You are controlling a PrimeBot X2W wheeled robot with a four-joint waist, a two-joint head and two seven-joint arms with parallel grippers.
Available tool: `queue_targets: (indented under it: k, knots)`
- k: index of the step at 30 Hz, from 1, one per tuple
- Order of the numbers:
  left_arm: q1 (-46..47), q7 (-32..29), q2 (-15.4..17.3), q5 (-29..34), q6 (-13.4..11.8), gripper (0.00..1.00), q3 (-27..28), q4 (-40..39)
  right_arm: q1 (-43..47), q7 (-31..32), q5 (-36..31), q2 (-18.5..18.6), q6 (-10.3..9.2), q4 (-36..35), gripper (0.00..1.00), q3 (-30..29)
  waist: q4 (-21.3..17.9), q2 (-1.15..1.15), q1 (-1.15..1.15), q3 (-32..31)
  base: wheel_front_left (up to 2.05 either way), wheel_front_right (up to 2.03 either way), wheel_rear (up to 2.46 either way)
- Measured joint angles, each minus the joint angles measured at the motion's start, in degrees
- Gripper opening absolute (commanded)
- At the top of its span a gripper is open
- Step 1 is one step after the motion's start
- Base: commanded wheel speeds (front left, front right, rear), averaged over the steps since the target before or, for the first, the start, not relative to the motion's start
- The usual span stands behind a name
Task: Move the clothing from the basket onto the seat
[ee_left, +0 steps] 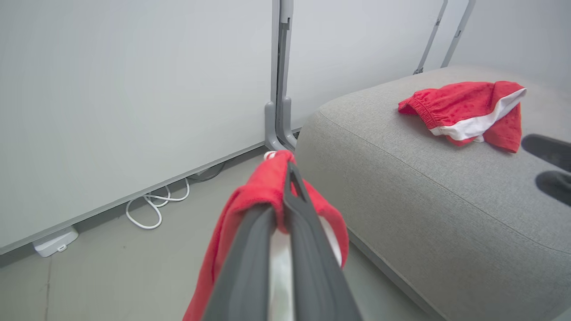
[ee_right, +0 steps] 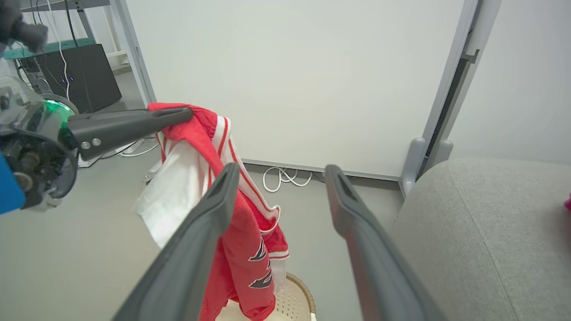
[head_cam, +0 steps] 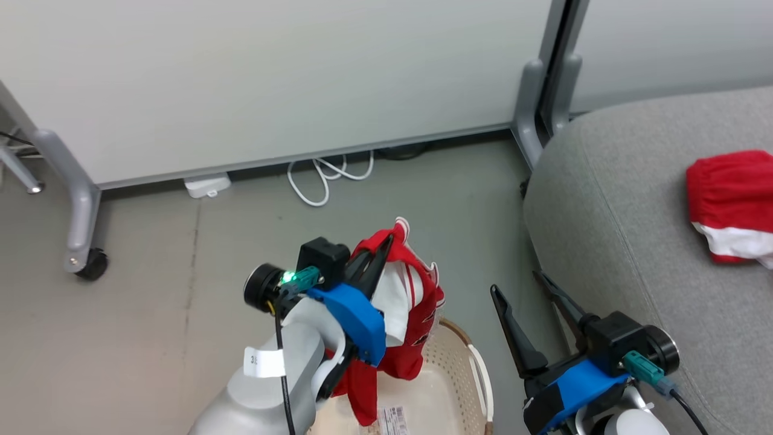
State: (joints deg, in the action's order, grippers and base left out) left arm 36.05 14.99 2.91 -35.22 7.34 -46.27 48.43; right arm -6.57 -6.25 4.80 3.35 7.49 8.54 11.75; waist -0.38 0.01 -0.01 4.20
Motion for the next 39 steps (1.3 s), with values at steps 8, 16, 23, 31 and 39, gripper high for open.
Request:
queue_targets:
  k: [8, 16, 23, 31, 39]
  knots:
    - [4.5, -0.8, 0.0, -2.3, 0.0, 0.00, -3.1, -2.9, 1.1, 1.2, 0.5, 0.0, 0.00, 0.3, 1.00, 0.4, 2.5, 0.00, 0.00, -2.7, 0.00, 0.00, 0.00]
    - [7.9, -1.9, 0.0, -6.1, -0.8, 0.00, -4.9, -4.3, 2.2, 2.2, 0.8, 0.1, 0.00, 0.7, 1.00, 0.6, 4.1, 0.00, 0.00, -4.6, 0.00, 0.00, 0.00]
    - [10.2, -2.8, 0.0, -9.2, -1.9, 0.00, -7.4, -6.0, 2.4, 2.7, 0.9, 0.1, 0.00, 0.9, 1.00, 0.6, 4.6, 0.00, 0.01, -5.6, 0.00, 0.00, 0.00]
    - [10.8, -2.7, 0.0, -11.6, -2.8, 0.00, -9.6, -6.1, 2.4, 2.9, 1.0, 0.1, 0.00, 0.9, 1.00, 0.8, 4.7, 0.00, 0.01, -5.8, 0.00, 0.00, 0.00]
    - [10.9, -2.3, 0.0, -13.3, -3.3, 0.00, -11.8, -5.6, 1.6, 2.9, 1.1, 0.8, 0.00, 2.2, 1.00, 1.6, 4.6, 0.00, 0.01, -5.3, 0.00, 0.00, 0.00]
